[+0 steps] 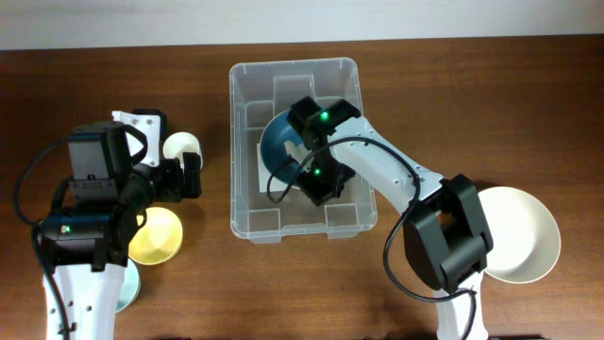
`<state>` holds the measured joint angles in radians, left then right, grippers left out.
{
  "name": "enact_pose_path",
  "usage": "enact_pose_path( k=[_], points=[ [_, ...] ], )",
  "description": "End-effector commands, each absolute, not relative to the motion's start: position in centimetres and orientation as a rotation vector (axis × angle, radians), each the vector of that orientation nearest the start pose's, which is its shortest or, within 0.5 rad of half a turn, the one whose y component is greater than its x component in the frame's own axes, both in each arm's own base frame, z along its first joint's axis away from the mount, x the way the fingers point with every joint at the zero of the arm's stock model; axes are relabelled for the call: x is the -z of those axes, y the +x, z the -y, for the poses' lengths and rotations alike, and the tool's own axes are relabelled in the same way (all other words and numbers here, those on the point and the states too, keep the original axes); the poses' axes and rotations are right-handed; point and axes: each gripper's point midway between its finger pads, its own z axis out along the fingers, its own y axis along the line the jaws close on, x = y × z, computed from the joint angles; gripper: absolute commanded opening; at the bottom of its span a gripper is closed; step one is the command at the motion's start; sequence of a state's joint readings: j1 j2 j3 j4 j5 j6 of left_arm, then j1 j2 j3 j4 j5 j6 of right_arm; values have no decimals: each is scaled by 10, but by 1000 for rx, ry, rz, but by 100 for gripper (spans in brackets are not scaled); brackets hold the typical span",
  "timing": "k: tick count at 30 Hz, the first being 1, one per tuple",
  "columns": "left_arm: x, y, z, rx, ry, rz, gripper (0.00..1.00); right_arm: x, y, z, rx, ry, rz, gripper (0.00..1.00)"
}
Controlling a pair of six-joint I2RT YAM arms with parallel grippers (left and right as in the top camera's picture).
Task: Pack container
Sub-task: 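Lower the dark blue bowl into the container and open gripper, then move the right gripper to the second cream bowl's rim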
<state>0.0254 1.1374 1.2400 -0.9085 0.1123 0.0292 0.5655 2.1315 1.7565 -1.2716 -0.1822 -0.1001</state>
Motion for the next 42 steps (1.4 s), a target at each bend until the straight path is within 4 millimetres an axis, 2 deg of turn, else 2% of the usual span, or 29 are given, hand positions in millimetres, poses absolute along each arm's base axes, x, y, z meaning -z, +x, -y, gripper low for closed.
enact_pose_path(
  k=[1,8,16,19,23,27,31,33,35,37,38,39,40,42],
  points=[
    [-269,319,10,103,47,-2354,100,-55,335,-234,-253,-985,-3022,4],
    [-269,319,10,103,47,-2354,100,-56,367,-243,-278,-936,-2898,3],
    [-269,319,10,103,47,-2354,100,-57,368,-244,-281,-937,-2892,4],
    [-269,319,10,103,47,-2354,100,-65,371,-245,-286,-930,-2873,4],
    [-269,319,10,103,47,-2354,100,-96,382,-245,-251,-907,-2790,4],
    [-269,319,10,103,47,-2354,100,-150,400,-234,-145,-831,-2657,4],
    [-269,319,10,103,47,-2354,100,-211,418,-188,-4,-457,-2577,4],
    [-269,319,10,103,47,-2354,100,-238,420,-147,43,-149,-2556,6],
    [-269,319,10,103,47,-2354,100,-251,414,-111,35,111,-2555,9],
    [-269,319,10,103,47,-2354,100,-256,406,-77,24,363,-2556,29],
    [-269,319,10,103,47,-2354,100,-254,396,-47,12,578,-2565,48],
    [-269,319,10,103,47,-2354,100,-251,392,-36,1,662,-2573,58],
    [-269,319,10,103,47,-2354,100,-248,388,-23,-5,741,-2584,67],
    [-269,319,10,103,47,-2353,100,-240,383,-1,11,836,-2600,74]
  ],
)
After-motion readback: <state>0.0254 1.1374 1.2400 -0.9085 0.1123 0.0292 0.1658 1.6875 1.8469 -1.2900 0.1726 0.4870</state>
